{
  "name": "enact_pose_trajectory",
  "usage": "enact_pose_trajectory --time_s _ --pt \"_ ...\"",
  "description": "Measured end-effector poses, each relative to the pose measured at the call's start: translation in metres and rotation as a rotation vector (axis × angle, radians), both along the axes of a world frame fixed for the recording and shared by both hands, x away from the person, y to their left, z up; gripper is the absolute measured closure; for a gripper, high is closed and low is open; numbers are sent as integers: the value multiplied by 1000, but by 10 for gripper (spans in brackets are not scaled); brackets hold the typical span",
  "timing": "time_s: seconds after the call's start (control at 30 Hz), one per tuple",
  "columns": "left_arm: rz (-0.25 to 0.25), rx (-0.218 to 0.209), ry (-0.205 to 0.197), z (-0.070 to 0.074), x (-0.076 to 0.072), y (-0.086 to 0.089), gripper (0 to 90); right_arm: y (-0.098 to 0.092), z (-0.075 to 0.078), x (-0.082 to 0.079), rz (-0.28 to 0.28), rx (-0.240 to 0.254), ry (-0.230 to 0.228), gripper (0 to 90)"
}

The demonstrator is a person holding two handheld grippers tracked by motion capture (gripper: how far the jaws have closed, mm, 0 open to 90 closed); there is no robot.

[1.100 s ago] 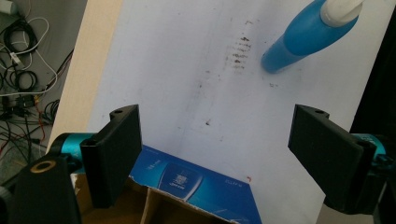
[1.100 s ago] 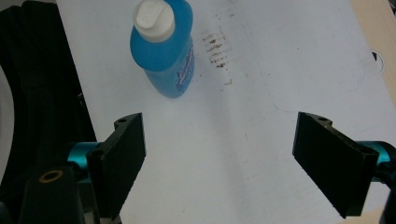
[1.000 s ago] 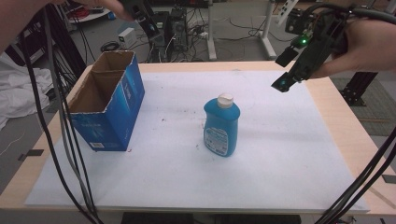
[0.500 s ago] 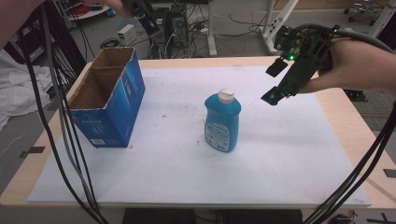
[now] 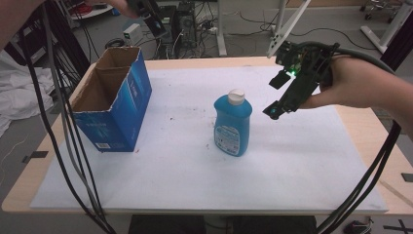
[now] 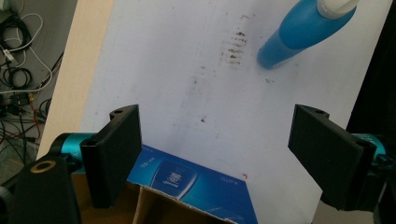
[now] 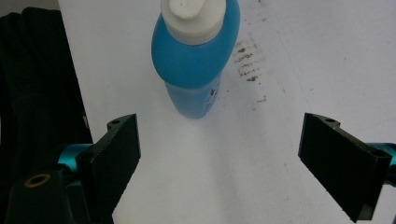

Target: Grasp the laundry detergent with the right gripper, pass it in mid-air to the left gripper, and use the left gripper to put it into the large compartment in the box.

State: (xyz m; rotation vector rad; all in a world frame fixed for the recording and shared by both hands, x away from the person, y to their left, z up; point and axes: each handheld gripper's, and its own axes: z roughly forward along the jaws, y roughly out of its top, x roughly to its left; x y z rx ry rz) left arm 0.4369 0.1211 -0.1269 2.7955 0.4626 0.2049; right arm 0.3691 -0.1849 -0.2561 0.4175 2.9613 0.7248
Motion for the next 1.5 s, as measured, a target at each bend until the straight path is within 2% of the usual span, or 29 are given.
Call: enact_pose_trajectory --time_s 0.37,0.8,1.5 --pt "7 -4 4 -2 -1 1 177 11 -20 -5 -11 37 0 122" --pt "3 -2 8 -4 -3 0 177 19 -39 -10 -31 52 -6 122" --pt "4 -2 10 -5 -4 1 176 42 -55 -9 -33 66 -35 122"
